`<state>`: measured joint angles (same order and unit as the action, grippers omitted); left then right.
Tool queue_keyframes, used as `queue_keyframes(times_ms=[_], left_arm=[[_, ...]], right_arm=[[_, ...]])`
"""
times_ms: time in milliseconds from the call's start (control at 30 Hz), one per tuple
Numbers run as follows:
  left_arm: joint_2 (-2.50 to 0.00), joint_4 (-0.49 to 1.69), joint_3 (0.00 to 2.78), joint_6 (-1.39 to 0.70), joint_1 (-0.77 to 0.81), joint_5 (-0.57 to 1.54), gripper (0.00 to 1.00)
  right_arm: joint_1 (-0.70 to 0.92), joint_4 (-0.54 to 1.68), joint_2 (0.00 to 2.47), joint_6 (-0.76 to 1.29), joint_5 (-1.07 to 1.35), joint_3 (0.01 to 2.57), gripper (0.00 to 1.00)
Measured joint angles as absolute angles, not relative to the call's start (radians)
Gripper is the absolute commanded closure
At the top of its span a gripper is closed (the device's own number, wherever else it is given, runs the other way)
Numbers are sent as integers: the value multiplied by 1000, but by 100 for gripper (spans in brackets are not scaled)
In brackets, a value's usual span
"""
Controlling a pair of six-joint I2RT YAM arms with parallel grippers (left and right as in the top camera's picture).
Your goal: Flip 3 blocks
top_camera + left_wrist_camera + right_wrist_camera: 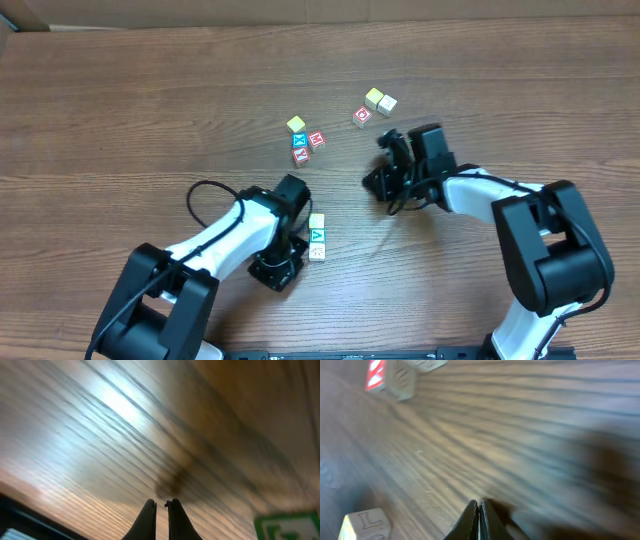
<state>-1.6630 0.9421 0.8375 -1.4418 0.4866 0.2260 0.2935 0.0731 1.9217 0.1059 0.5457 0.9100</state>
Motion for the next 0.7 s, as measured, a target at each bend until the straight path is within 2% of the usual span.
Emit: queue_keyframes(times_ms=[200, 467, 533, 700], left_arm=[[-1663, 995, 838, -1402, 336, 197, 96], [-1642, 950, 838, -1156, 137, 197, 96], [-1591, 947, 840, -1069, 99, 200, 96], [-1396, 960, 921, -902, 65, 205, 96]], right_arm=[[218, 104, 1919, 109, 562, 913, 92], [177, 226, 1863, 99, 523, 916, 87], [176, 302, 1825, 94, 501, 929, 82], [176, 485, 1691, 61, 468, 1043, 64]])
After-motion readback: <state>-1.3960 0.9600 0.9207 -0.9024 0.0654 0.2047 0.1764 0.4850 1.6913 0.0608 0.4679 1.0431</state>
